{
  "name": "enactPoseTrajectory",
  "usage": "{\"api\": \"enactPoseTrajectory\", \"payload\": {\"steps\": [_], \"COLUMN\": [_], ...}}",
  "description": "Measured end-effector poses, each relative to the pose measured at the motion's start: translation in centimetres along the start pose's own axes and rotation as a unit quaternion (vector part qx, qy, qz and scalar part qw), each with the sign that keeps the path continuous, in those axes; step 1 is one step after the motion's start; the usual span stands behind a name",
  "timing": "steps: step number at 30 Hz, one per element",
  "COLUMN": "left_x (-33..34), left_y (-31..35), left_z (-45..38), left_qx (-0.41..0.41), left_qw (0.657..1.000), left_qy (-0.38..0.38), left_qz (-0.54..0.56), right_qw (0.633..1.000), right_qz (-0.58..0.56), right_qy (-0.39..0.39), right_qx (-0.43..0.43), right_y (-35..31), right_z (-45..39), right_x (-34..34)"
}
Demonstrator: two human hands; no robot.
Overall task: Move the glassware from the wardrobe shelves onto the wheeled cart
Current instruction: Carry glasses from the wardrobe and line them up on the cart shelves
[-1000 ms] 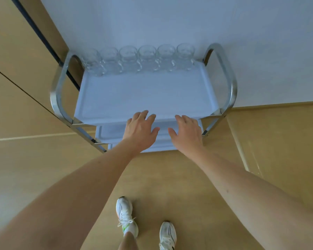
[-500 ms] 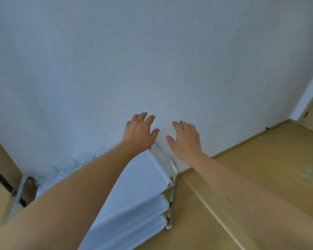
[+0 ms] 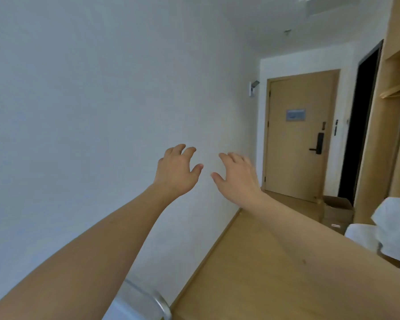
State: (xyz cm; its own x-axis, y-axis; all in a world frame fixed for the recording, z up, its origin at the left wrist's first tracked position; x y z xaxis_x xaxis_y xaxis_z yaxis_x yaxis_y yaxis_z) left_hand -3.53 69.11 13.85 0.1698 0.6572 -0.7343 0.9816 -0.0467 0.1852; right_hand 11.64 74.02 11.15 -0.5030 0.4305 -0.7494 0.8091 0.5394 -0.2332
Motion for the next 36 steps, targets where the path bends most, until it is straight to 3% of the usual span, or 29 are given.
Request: {"api": "enactPoseTrajectory", "payload": {"steps": [6,14,23,36], "left_x": [2.9,10.0,19.5,37.5], "left_y": [7.1,17.5,28.0,36.0], "left_z": [-6.1,-13.0,-21.4,-29.0], "left_qx": [0.062,0.137,0.183,0.237], "left_qw": [0.995,0.985,0.976,0.950], "left_qy": [-0.003,-0.025,-0.049,-0.126], "left_qz": [0.077,0.099,0.109,0.160], "right_qw": [0.996,0.986,0.979,0.960], "right_qz": [0.057,0.093,0.113,0.143], "right_qy": [0.030,0.066,0.071,0.040], "right_qx": [0.067,0.120,0.154,0.236], "right_y": [8.1,20.4,34.1,51.8], "right_z": [-1.6,-5.2,-10.5,-13.2], "right_x": [-4.7,-8.5,-8.5,-3.3]}}
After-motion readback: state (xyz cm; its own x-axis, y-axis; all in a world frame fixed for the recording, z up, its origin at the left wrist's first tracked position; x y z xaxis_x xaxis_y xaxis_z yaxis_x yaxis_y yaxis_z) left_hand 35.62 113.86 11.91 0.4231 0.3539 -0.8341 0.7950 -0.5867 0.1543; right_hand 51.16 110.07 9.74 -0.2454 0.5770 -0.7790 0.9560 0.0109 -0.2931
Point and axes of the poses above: each hand's wrist, its own z-axis away from the middle knuckle, its own x-axis out of the palm, y = z × x, the point moved 10 cm from there along -z, towards the middle knuckle, and after that the axes turned 1 degree about x, right-handed, at the moved point
